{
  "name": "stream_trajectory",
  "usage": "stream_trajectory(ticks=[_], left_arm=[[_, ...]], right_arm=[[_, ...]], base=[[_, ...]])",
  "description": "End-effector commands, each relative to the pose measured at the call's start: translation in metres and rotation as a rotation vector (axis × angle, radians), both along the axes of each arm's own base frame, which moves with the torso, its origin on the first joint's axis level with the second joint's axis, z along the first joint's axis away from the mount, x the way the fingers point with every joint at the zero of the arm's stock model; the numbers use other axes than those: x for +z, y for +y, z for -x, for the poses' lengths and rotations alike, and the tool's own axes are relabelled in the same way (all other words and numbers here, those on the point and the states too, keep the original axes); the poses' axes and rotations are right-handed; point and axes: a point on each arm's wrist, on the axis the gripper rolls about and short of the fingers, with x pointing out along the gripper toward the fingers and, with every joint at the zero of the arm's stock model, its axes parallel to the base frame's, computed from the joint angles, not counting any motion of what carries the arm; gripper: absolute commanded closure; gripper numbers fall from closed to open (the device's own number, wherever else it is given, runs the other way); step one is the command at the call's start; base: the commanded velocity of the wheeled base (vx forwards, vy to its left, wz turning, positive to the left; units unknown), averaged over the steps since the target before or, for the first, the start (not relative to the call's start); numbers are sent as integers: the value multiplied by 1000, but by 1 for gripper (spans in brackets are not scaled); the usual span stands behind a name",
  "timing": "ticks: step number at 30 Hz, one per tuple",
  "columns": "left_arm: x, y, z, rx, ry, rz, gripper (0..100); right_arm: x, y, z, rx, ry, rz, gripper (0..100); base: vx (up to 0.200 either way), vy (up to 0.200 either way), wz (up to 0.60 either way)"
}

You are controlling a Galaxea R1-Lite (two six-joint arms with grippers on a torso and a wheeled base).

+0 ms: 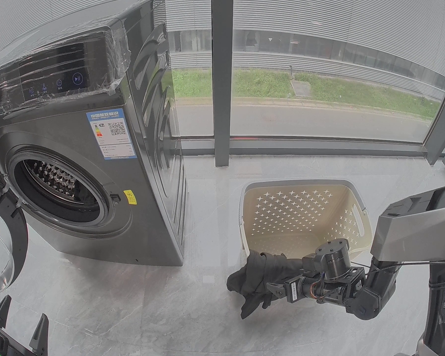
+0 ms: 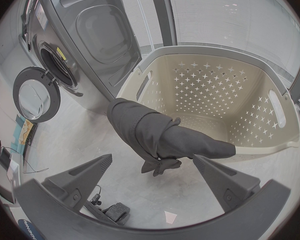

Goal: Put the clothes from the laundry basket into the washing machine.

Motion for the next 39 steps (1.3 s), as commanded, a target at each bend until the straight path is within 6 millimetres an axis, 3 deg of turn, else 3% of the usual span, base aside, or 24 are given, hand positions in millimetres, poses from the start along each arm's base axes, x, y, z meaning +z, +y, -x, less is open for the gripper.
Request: stream_trajectory(ticks=[1, 13, 14, 27, 34, 39], left_arm=[[-4, 0, 0, 1, 0, 0, 0], [-4, 0, 0, 1, 0, 0, 0], [-4, 0, 0, 1, 0, 0, 0], [-4, 0, 0, 1, 0, 0, 0], [-4, 0, 0, 1, 0, 0, 0], [-4, 0, 0, 1, 0, 0, 0]], right_arm=[[-6, 2, -5, 1, -1, 7, 0], [-9, 4, -18, -6, -37, -13, 0], [-9, 5, -18, -1, -45, -20, 100], [-11, 4, -10, 18, -57, -21, 100], [16, -7, 9, 24, -121, -58, 100], [46, -15, 27, 32, -174, -93, 100]], base=[[0, 0, 0], [0, 0, 0], [0, 0, 0], [0, 0, 0], [0, 0, 0], [0, 0, 0]])
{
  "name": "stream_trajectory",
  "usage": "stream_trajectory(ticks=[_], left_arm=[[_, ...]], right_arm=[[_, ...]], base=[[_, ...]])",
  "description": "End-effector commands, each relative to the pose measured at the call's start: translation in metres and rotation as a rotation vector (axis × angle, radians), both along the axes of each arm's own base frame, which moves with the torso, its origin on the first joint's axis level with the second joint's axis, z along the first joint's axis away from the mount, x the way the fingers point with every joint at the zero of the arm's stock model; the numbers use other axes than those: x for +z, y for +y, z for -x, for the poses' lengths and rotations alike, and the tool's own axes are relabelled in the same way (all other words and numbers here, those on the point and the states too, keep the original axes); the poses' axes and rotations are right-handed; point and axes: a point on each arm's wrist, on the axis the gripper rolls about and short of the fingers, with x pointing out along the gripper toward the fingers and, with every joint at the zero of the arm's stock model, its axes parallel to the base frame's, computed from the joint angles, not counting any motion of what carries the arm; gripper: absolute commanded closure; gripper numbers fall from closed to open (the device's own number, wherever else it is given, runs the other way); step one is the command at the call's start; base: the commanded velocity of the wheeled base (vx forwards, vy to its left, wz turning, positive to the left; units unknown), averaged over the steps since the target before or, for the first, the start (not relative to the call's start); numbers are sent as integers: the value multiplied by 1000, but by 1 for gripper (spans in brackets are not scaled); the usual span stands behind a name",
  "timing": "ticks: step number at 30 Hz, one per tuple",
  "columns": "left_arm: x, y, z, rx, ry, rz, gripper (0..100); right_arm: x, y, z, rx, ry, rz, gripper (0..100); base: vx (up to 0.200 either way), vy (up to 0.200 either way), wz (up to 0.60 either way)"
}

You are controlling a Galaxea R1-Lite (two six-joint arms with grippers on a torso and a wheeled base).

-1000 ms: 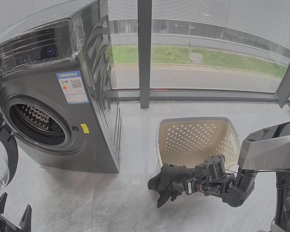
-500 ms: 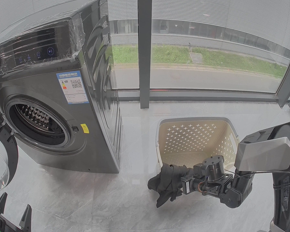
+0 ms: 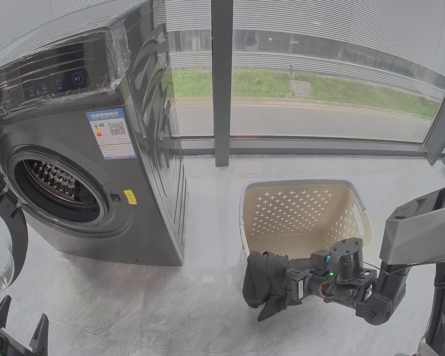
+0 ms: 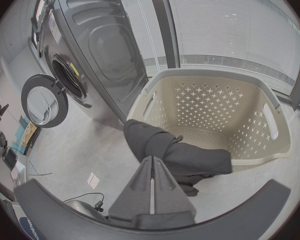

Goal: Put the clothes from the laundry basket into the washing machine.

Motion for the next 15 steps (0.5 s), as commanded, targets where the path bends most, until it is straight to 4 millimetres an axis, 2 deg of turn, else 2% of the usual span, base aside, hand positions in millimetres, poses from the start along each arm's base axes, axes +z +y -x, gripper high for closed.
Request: stream_trajectory(ticks=[1, 10, 12, 13, 14, 15], left_arm=[[-4, 0, 0, 1, 0, 0, 0], [-4, 0, 0, 1, 0, 0, 0], [-4, 0, 0, 1, 0, 0, 0], [-4, 0, 0, 1, 0, 0, 0], [-4, 0, 0, 1, 0, 0, 0], [-4, 0, 0, 1, 0, 0, 0]], right_arm=[[34, -8, 17, 9, -68, -44, 100], [34, -5, 17, 19, -68, -50, 100], [29, -5, 15, 14, -55, -41, 100], [16, -5, 12, 7, -23, -18, 100], [8, -5, 10, 6, -5, -8, 0], [2, -4, 7, 4, -4, -8, 0]], base=[[0, 0, 0], [0, 0, 0], [0, 0, 0], [0, 0, 0], [0, 0, 0], [0, 0, 0]])
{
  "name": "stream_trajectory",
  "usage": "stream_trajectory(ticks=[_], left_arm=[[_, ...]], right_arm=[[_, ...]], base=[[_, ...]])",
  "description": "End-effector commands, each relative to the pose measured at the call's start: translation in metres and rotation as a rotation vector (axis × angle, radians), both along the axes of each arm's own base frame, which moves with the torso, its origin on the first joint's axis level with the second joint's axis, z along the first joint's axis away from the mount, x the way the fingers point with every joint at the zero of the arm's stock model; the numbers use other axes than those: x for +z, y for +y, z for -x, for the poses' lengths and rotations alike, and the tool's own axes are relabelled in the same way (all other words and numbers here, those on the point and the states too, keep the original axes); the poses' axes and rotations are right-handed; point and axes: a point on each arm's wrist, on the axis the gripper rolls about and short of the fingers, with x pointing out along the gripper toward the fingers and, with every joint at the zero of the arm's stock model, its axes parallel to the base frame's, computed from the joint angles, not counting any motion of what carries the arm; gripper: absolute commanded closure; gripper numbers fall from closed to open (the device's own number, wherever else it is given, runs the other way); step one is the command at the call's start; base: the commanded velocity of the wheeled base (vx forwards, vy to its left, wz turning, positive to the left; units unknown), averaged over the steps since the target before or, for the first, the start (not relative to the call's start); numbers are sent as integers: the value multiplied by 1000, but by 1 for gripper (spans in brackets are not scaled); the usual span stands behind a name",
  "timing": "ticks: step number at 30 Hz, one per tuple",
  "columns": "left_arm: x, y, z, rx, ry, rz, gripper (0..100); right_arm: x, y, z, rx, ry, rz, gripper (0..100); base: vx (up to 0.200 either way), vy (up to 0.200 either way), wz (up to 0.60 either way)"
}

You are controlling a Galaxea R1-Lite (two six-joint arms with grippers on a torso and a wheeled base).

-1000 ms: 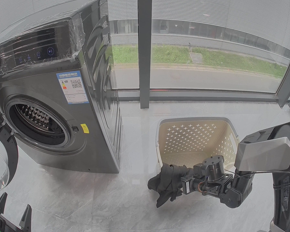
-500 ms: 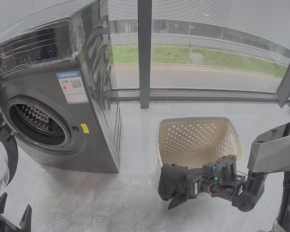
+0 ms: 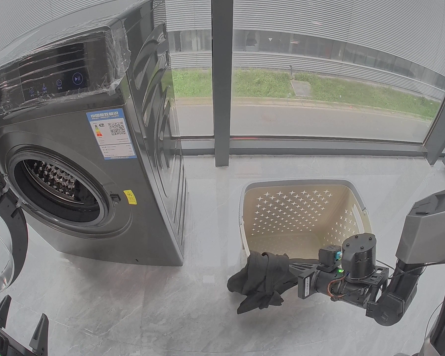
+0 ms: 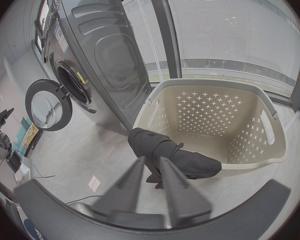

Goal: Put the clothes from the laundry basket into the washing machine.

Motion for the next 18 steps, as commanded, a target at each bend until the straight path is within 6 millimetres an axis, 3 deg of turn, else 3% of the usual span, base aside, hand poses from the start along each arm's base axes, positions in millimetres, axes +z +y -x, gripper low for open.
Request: stream_trajectory(ticks=[1, 10, 18], left_arm=[[-4, 0, 0, 0, 0, 0, 0], [-4, 0, 0, 0, 0, 0, 0], [-4, 0, 0, 0, 0, 0, 0]], right_arm=[[-26, 3, -10, -7, 41, 25, 0], [-65, 10, -29, 17, 75, 65, 0], [-72, 18, -49, 8, 32, 43, 0]], base=[[0, 0, 0], [0, 0, 0], [0, 0, 0]])
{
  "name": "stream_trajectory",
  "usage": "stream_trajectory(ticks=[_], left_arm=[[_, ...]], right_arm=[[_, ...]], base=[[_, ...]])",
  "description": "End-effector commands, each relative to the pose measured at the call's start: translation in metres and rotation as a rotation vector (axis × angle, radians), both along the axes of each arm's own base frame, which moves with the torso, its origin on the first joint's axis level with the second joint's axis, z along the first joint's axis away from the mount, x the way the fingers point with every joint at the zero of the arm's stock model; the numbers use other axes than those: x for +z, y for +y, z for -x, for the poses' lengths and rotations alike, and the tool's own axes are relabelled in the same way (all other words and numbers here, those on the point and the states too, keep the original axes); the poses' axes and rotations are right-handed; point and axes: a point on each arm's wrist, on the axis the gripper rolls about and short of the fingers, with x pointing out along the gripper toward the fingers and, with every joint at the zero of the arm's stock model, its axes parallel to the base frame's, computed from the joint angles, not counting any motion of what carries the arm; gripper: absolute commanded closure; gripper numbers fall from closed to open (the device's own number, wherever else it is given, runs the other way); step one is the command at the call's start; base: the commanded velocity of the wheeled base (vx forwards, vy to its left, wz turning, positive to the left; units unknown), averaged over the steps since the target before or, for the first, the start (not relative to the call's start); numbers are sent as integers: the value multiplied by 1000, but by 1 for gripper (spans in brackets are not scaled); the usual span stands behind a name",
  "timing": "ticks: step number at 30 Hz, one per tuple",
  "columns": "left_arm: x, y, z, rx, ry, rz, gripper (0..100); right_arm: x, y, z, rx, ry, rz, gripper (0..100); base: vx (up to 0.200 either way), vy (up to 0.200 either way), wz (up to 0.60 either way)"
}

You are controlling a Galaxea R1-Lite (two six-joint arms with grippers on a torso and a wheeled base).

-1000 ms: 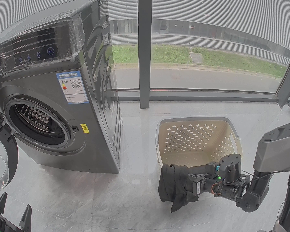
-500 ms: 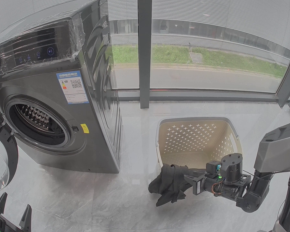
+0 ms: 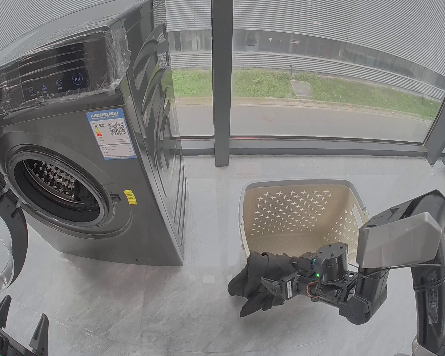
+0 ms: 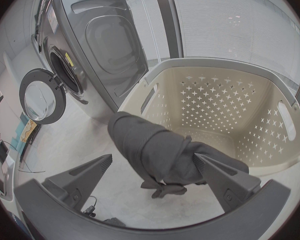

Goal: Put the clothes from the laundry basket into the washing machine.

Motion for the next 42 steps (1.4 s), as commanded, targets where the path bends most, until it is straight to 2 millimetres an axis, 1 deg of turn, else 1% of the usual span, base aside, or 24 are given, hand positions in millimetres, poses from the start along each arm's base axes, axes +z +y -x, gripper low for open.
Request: stream_trajectory(ticks=[1, 4, 5, 11, 19, 22, 24, 25, 29, 34, 35, 37, 39, 42], left_arm=[[-4, 0, 0, 1, 0, 0, 0], [-4, 0, 0, -1, 0, 0, 0], [-4, 0, 0, 1, 0, 0, 0], [-4, 0, 0, 1, 0, 0, 0], [-4, 0, 0, -1, 0, 0, 0], [-4, 0, 0, -1, 0, 0, 0], [-4, 0, 0, -1, 0, 0, 0], [-4, 0, 0, 1, 0, 0, 0], [-4, 0, 0, 1, 0, 0, 0], [-4, 0, 0, 1, 0, 0, 0], [-4, 0, 0, -1, 0, 0, 0], [-4, 0, 0, -1, 0, 0, 0], [-4, 0, 0, -1, 0, 0, 0], [-4, 0, 0, -1, 0, 0, 0]], right_arm=[[-13, 3, -12, -9, -3, 0, 0], [-12, 4, -12, -3, -10, -6, 0], [-12, 4, -12, 3, -12, -9, 100], [-10, 4, -11, 13, -28, -21, 100], [-5, 1, -3, 19, -42, -30, 100], [7, -2, 4, 23, -78, -49, 100], [7, -2, 4, 23, -78, -49, 100], [19, -5, 9, 18, -92, -58, 100], [23, -10, 10, 1, -93, -55, 100], [27, -9, 8, -14, -113, -63, 100], [37, -8, 7, -16, -141, -83, 100], [46, -6, 10, -8, -162, -99, 100], [70, -6, 15, -10, -223, -134, 100], [100, -5, 25, -14, -303, -177, 100]], base=[[0, 0, 0], [0, 0, 0], [0, 0, 0], [0, 0, 0], [0, 0, 0], [0, 0, 0], [0, 0, 0], [0, 0, 0], [0, 0, 0], [0, 0, 0], [0, 0, 0], [0, 0, 0], [0, 0, 0], [0, 0, 0]])
